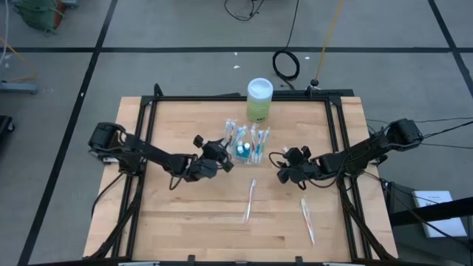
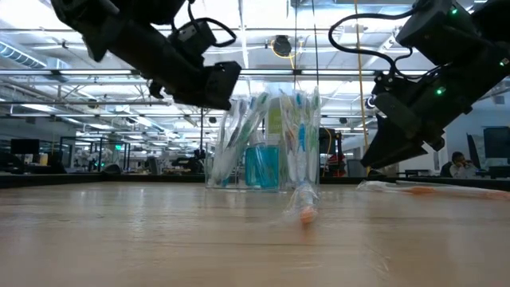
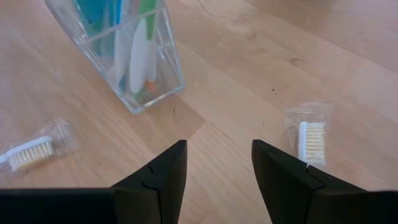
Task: Pick & Place toothbrushing station
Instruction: Put the orange toothbrush into the transparent organizer
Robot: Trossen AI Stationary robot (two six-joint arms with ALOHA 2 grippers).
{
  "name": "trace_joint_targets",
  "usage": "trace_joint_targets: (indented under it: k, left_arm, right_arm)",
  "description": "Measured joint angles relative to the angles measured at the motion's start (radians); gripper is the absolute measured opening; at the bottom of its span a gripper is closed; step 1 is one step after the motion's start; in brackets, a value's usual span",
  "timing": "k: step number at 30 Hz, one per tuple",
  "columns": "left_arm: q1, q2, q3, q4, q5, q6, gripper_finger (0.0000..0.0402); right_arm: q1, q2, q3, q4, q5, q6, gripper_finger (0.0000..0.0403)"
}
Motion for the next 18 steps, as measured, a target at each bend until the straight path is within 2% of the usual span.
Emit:
trace_joint_targets:
  k: [5,11,14,18]
  left_arm:
    - [-0.005,-0.041,0.000,-0.089,0.018,-0.064,0.0111]
    - [-0.005,-0.038,0.000,-0.102,0.117,-0.070,0.0111]
    - [-0.005,-0.036,0.000,-0.103,0.133,-0.070,0.0111]
    - [-0.005,-0.037,0.000,-0.103,0.134,-0.083,0.0111]
  right_arm:
    - [0.000,0.000,0.000,-0.061,0.002,0.012,0.0171]
    - [-0.002,0.000,0.000,-0.153,0.034,0.053,0.0171]
    - [-0.002,0.000,-0.014,-0.149,0.033,0.058,0.0171]
    - [-0.003,0.000,-0.071,-0.149,0.030,0.157,0.0171]
